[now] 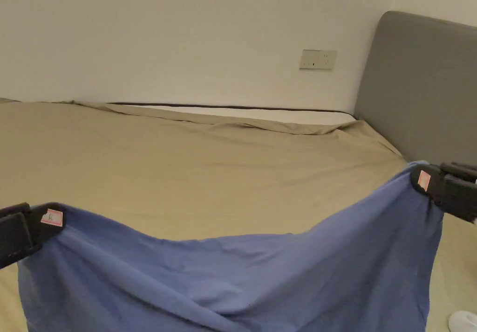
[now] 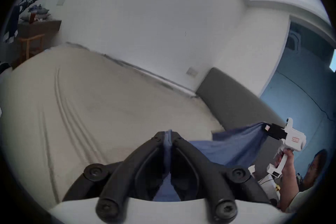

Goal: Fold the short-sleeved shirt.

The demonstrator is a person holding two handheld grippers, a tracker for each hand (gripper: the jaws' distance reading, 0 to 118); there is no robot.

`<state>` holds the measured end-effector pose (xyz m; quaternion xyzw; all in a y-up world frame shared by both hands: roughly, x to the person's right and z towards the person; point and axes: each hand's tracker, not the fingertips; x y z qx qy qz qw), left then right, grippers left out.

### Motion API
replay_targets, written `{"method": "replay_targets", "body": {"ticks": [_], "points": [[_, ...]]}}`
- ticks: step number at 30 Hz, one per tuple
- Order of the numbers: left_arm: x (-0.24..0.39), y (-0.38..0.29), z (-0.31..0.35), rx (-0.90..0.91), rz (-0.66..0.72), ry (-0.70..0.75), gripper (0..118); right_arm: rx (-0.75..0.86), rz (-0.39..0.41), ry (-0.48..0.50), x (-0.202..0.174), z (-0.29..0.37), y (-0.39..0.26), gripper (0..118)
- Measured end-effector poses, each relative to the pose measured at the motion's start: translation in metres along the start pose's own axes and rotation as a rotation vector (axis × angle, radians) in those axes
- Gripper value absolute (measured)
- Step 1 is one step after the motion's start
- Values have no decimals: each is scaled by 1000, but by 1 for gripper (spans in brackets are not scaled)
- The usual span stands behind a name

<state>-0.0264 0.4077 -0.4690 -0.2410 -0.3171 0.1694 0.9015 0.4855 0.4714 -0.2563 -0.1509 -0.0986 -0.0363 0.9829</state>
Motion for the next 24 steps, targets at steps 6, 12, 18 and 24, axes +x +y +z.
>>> {"method": "replay_targets", "body": {"ticks": [6, 12, 18, 24], "points": [[-16, 97, 14, 48, -51, 120, 3, 11, 33, -151, -3, -4, 80, 5], [-26, 174, 14, 103, -57, 180, 3, -33, -6, -190, 1, -51, 149, 5], [-7, 249, -8, 135, -121, 244, 3, -96, -33, -231, -3, -119, 219, 5], [-16, 314, -56, 127, -182, 348, 3, -160, 49, -304, -20, -180, 270, 5]]}}
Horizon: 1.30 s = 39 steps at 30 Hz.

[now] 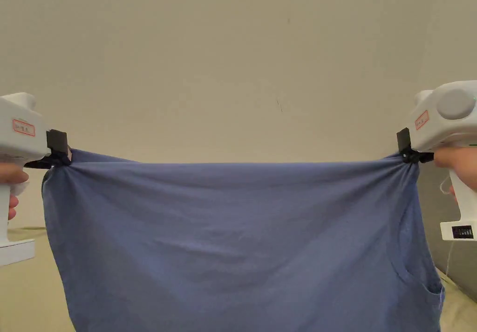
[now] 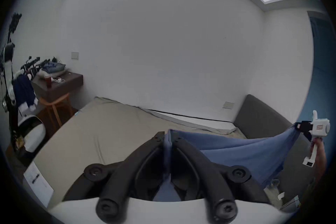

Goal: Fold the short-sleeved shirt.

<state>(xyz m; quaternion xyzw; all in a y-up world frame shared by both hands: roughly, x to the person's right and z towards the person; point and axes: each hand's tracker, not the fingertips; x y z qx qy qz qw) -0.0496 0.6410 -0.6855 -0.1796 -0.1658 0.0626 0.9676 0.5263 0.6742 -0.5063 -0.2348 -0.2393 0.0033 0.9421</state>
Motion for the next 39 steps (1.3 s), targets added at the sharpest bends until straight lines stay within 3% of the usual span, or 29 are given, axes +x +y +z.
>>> {"method": "replay_targets", "body": {"ticks": [1, 5, 13, 22, 26, 30, 39], "points": [[-1, 8, -9, -6, -3, 15, 3, 3, 40, -8, -7, -5, 9, 5], [-7, 33, -46, -11, 10, 44, 3, 37, -18, 3, -20, -20, 43, 5], [-19, 34, -107, -12, 58, 29, 3, 42, -18, 17, -37, -60, 59, 5], [-52, -79, -141, -120, 124, -57, 3, -99, 30, 102, -31, -112, -69, 5], [-55, -146, -124, -175, 153, -110, 3, -155, 42, 144, -29, -112, -129, 5], [-50, -193, -103, -264, 92, -144, 3, -213, 51, 174, -28, -101, -177, 5], [-67, -285, -14, -300, 209, -237, 3, -255, 46, 243, -11, -35, -308, 5]]}}
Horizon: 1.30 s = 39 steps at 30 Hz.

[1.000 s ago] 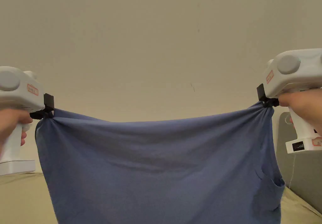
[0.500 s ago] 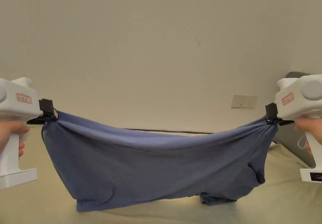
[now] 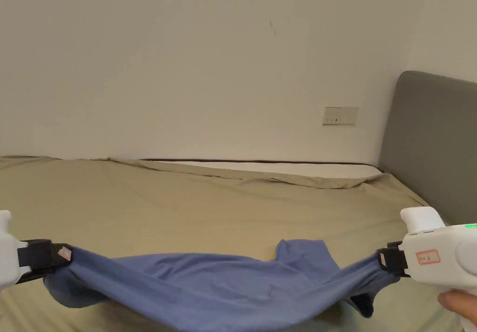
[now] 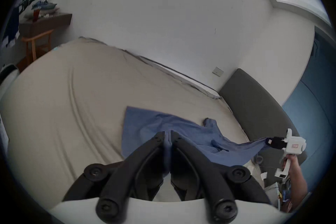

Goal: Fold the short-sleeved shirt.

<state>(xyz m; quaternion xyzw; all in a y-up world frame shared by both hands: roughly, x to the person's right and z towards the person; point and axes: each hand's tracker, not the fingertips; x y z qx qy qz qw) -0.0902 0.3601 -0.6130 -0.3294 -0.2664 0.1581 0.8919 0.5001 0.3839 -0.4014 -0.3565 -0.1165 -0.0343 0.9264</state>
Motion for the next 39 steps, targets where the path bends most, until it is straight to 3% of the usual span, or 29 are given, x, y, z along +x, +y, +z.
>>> {"method": "replay_targets", "body": {"ticks": [3, 6, 12, 22, 31, 35, 38, 39], "points": [[-8, -36, 21, -23, -8, 2, 3, -33, -25, 14, -1, 14, -46, 5], [-16, -64, 39, -65, -26, 6, 3, -49, 25, -13, -5, 31, -88, 5], [-25, -102, 66, -160, -103, 14, 3, -134, 16, -13, -1, 56, -148, 5], [-53, -175, 67, -388, -117, 84, 3, -363, 39, -40, 4, 35, -238, 5], [-79, -215, 19, -567, -205, 202, 3, -511, 62, -45, 9, -14, -273, 5], [-81, -217, 16, -545, -222, 207, 3, -535, 31, -34, 12, -30, -283, 5], [-69, -229, 18, -493, -319, 256, 3, -541, 49, -40, 8, -32, -277, 5], [-68, -233, 21, -438, -297, 259, 8, -540, 45, -44, 7, -32, -278, 5]]}}
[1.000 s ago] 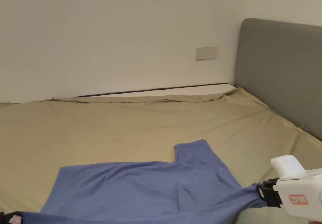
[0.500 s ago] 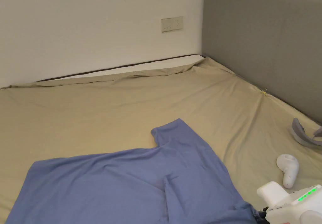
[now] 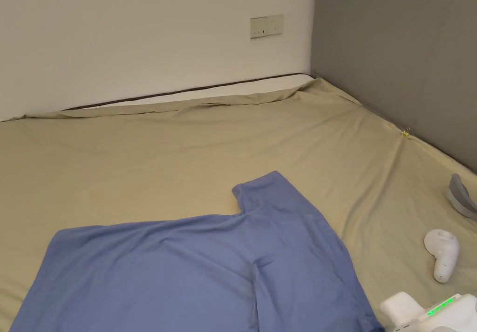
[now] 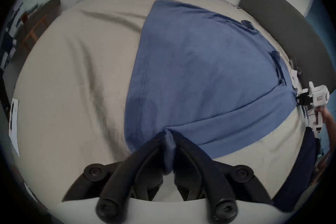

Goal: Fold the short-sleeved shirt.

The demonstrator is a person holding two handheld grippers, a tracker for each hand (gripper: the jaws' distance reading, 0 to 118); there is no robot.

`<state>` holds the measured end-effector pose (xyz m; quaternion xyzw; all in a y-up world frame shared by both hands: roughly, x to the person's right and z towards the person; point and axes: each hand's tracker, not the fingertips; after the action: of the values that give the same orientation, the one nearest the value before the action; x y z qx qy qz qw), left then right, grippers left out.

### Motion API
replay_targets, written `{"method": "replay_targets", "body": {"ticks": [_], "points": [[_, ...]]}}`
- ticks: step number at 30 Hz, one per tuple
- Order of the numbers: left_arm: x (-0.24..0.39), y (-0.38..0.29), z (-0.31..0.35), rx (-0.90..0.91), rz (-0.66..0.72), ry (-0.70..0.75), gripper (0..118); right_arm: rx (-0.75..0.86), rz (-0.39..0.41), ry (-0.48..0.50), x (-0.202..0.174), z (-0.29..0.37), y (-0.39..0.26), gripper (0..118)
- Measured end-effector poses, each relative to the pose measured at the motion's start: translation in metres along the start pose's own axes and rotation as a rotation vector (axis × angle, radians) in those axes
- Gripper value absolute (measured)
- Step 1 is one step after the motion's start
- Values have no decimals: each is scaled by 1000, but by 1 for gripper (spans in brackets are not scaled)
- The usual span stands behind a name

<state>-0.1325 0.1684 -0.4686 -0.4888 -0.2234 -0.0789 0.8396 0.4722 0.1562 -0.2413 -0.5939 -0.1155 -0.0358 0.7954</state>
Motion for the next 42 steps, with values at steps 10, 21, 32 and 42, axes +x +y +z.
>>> {"method": "replay_targets", "body": {"ticks": [10, 21, 32, 42], "points": [[33, 35, 155, 383, 164, -179, 118, 489, -255, 132, 1, 170, 10, 116], [60, -57, 160, 345, 357, -40, 6, 741, -243, 166, -110, 228, -63, 2], [43, -33, 70, 89, 4, 228, 37, 677, -91, 269, -122, 206, -36, 2], [18, 10, -31, -117, -40, 333, 118, 555, -104, 300, -125, 165, -13, 2]]}}
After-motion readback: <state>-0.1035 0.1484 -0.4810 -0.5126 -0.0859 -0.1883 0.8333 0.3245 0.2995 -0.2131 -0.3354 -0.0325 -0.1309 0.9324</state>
